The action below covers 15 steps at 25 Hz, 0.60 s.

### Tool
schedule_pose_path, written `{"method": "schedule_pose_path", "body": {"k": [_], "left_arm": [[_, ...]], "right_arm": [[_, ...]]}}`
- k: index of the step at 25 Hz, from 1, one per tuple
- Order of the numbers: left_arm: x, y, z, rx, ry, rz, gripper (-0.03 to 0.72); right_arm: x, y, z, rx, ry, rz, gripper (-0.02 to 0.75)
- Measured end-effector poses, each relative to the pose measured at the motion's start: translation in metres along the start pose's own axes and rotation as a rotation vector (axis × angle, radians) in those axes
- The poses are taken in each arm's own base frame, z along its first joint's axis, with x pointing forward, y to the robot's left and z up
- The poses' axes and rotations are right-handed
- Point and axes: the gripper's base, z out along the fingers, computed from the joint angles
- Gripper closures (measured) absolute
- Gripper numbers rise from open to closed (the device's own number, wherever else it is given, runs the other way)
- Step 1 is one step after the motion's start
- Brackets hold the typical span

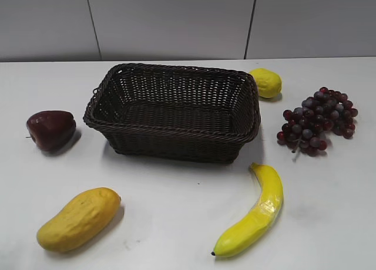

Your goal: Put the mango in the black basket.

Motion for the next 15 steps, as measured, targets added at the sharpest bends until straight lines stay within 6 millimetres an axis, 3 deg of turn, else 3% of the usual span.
{"method": "schedule_pose_path", "body": {"k": [15], "left_arm": [[-0.053,-0.002,0.115,0.153,0.217,0.198,0.095]], "right_arm": [[0.0,0.0,0.0,0.0,0.0,0.0,0.163]]}}
